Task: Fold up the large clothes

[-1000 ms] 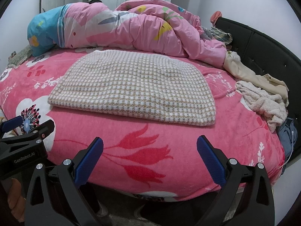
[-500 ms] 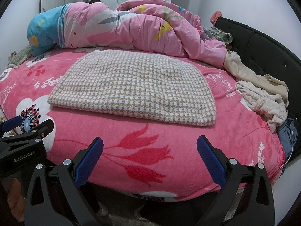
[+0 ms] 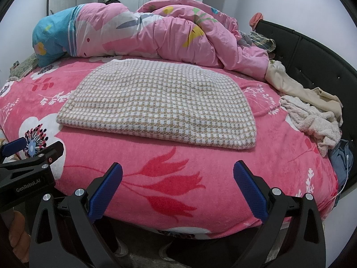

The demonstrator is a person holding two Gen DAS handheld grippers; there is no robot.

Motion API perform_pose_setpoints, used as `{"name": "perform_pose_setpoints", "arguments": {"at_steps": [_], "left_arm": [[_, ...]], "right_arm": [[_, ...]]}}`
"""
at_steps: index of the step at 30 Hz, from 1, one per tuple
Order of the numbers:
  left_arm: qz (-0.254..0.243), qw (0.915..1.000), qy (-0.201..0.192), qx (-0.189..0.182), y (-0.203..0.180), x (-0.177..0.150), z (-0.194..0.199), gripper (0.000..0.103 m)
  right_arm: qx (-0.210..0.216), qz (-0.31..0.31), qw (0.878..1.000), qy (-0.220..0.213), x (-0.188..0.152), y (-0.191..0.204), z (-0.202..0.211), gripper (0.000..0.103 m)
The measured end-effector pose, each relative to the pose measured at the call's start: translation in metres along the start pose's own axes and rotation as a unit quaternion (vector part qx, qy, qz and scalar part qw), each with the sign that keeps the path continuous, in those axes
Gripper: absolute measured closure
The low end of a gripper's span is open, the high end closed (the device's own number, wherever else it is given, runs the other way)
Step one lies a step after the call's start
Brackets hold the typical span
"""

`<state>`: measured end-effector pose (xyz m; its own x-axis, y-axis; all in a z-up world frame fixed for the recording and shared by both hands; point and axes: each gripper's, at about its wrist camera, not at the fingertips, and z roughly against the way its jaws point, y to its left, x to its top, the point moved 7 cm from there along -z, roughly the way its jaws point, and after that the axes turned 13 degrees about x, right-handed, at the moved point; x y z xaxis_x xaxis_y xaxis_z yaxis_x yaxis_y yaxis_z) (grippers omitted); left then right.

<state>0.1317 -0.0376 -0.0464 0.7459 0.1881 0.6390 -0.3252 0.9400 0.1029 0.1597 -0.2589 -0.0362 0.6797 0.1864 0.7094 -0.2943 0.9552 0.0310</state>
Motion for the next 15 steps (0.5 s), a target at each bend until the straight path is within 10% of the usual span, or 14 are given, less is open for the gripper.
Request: {"name": "perform_pose_setpoints", "arguments": {"at_steps": [15], "left_arm": [[0.000,1.0000,0.000,0.001,-0.0003,-0.0002,-0.0001,0.008]], "right_arm": [[0.001,0.003,1.000,0.000,0.0012,-0.0006,-0.0007,0.006]]}}
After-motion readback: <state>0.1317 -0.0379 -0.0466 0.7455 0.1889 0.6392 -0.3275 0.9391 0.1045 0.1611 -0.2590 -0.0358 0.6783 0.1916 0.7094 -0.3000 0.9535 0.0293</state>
